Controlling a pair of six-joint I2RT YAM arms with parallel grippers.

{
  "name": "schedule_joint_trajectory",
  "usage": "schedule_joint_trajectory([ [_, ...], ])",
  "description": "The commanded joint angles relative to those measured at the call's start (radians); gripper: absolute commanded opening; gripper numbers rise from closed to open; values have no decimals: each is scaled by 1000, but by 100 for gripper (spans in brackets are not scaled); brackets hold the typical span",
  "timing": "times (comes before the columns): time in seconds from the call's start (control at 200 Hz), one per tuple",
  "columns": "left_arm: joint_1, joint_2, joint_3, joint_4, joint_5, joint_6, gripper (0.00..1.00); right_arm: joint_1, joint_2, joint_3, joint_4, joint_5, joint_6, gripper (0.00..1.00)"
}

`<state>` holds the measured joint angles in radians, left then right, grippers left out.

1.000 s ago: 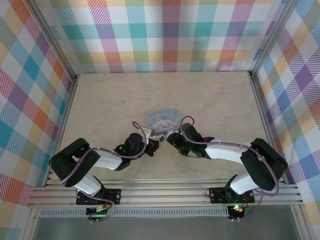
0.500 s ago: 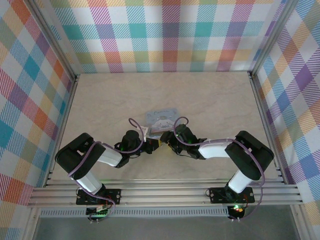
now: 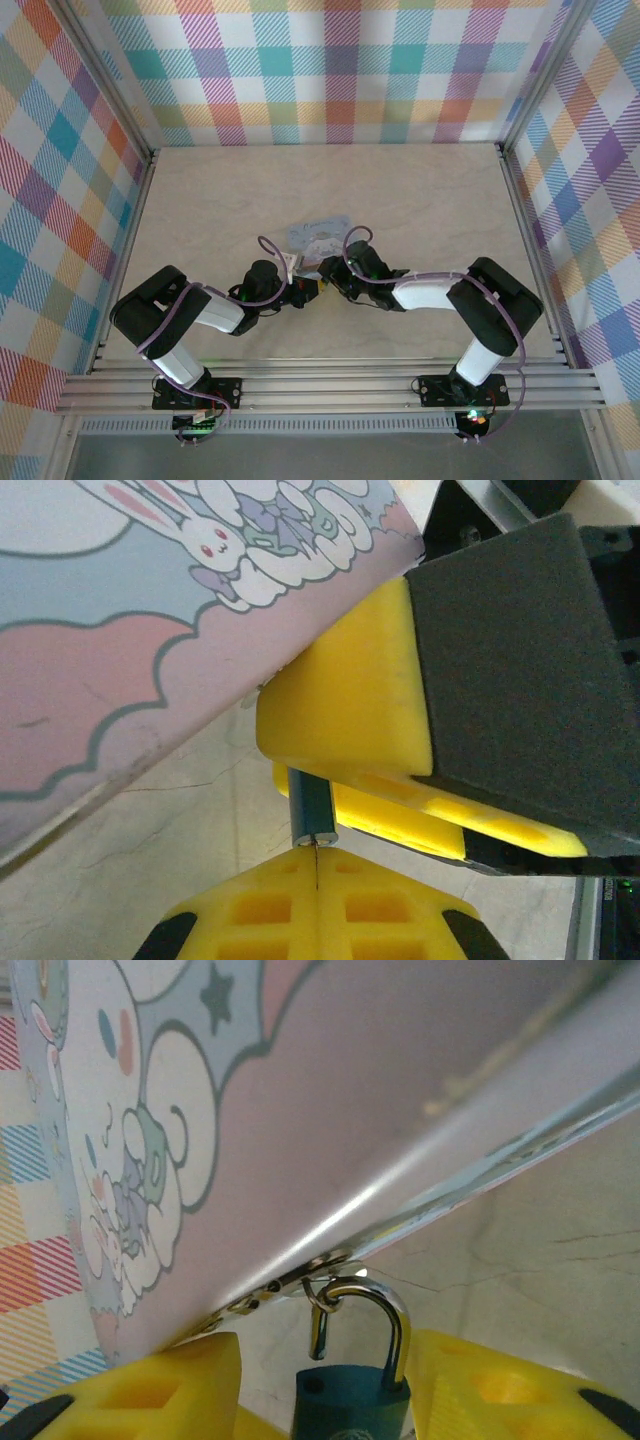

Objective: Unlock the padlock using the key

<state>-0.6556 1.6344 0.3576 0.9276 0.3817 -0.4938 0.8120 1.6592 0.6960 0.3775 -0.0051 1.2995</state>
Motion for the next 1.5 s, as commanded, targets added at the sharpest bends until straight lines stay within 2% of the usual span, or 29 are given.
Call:
schedule_joint_trajectory([
  [0.0,7,4,6,34,33,15,0,-2,21,44,-32,-34,-12,43],
  [0.155,7,-19,6,6,28,39,0,-2,30,45,-51,-43,5,29],
  [0.215,7,-39,6,-22,21,62,0,-2,29,48,-69,-45,10,27],
  [0.3,5,-82,13,-97,5,114,0,-2,27,53,-88,-47,17,37],
  [0.36,4,-112,23,-158,-12,159,0,-2,21,45,-82,-42,36,53],
  [0.42,2,-144,34,-223,-30,204,0,-2,11,40,-77,-39,48,58],
  [0.7,-56,-212,81,-425,-150,396,0,-2,-12,53,-114,-36,88,65],
  [1.015,-180,-232,96,-490,-347,530,0,-5,-49,44,-138,-28,125,68],
  [1.07,-199,-238,94,-493,-379,547,0,-5,-56,52,-160,-27,118,65],
  [1.305,-261,-261,91,-484,-479,603,0,-5,-57,74,-239,-45,90,35],
  [1.495,-277,-252,95,-477,-489,608,0,-4,-61,68,-255,-56,83,25],
])
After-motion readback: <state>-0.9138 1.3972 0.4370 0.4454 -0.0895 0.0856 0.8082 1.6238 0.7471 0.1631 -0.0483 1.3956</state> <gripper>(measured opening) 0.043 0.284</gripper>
